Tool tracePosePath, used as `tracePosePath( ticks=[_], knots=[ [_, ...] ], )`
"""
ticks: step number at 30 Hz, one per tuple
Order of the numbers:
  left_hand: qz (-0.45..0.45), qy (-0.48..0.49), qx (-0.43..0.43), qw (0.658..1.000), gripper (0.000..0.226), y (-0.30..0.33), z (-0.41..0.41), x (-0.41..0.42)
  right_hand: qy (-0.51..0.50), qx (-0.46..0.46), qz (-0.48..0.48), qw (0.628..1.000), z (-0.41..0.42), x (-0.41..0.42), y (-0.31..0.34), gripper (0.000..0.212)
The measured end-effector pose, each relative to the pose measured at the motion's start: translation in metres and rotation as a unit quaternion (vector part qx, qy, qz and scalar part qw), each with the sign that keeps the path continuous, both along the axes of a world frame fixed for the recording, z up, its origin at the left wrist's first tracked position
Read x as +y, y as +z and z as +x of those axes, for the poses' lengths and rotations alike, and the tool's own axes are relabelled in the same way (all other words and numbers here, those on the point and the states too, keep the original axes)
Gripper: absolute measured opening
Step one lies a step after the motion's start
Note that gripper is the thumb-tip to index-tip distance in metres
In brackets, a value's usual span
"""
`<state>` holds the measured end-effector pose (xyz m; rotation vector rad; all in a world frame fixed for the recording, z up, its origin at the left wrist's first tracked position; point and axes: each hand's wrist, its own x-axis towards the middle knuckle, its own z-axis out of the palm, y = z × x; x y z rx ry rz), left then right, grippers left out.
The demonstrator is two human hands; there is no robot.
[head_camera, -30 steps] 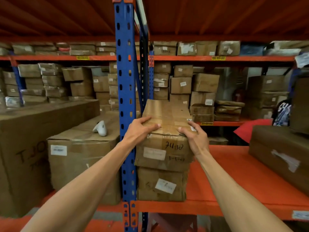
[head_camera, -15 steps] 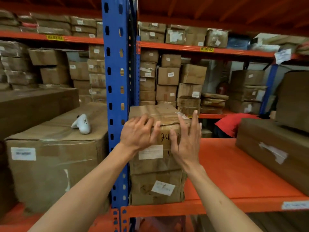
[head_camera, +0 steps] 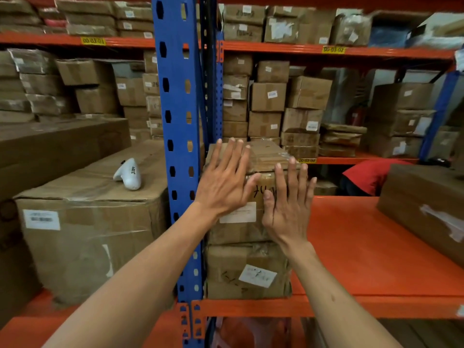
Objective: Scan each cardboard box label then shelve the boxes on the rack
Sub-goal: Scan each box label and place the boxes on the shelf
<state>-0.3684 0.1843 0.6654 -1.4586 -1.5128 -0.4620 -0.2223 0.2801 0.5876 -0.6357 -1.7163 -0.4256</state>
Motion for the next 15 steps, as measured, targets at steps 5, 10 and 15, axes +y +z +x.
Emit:
tracePosePath(
  ticks=[5,10,15],
  knots=[
    [0.010,0.003,-0.025,1.000,0.070,-0.012,0.002,-0.004,0.015,-0.036,-0.041,0.998,0.010,-0.010,0.004,0.062],
    [0.004,0.008,-0.078,0.997,0.072,-0.057,0.010,-0.027,0.070,-0.119,-0.108,0.984,0.058,-0.031,-0.005,0.067],
    [-0.039,-0.003,-0.168,0.985,0.075,-0.145,0.052,-0.075,0.067,-0.119,-0.206,0.969,0.169,-0.042,-0.064,0.065]
  ],
)
